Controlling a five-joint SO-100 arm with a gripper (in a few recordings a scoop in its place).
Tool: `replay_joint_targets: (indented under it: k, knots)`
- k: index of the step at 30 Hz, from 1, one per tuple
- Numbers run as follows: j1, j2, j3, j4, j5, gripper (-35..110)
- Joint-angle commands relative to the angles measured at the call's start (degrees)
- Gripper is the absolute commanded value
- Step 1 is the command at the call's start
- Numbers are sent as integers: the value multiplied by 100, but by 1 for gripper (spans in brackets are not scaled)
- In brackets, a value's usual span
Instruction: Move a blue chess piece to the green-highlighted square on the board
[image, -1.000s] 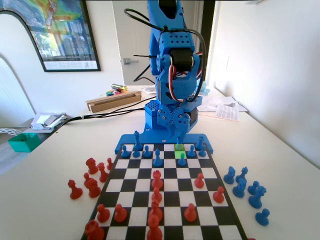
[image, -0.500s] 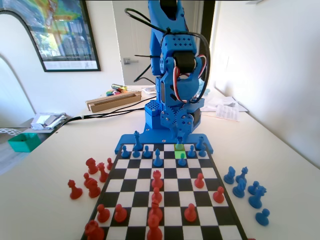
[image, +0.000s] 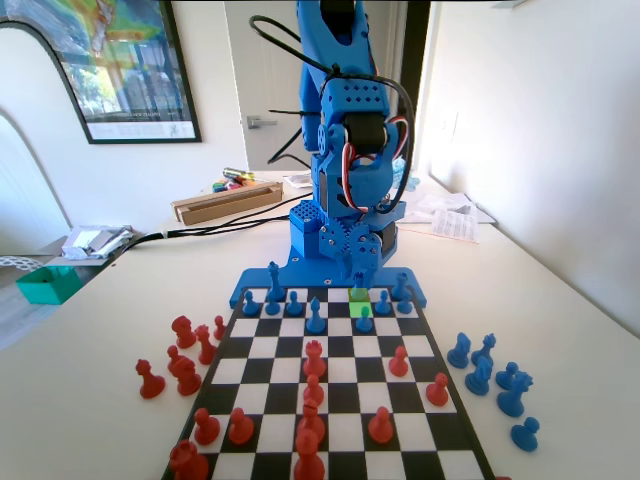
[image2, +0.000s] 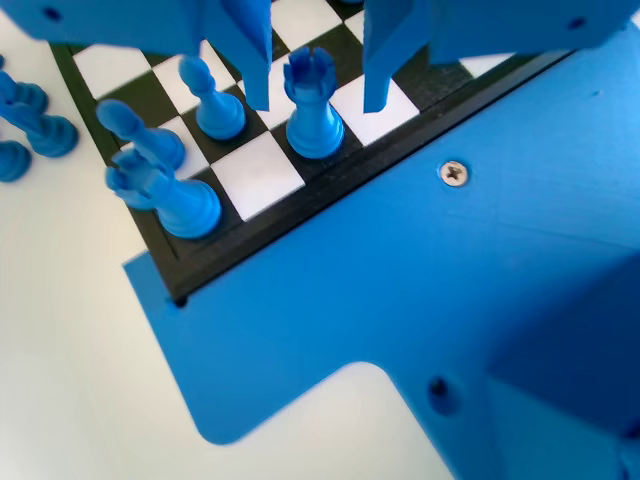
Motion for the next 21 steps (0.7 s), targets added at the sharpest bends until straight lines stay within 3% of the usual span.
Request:
replay_joint_targets:
  k: [1,6,12,21]
  knots:
    - [-132,-26,-9,-79,18,14]
    - [-167,-114,0,-158,53,13]
    - [-193,-141,-44,-185,53,1]
    - [-158,-114,-246,9,9,1]
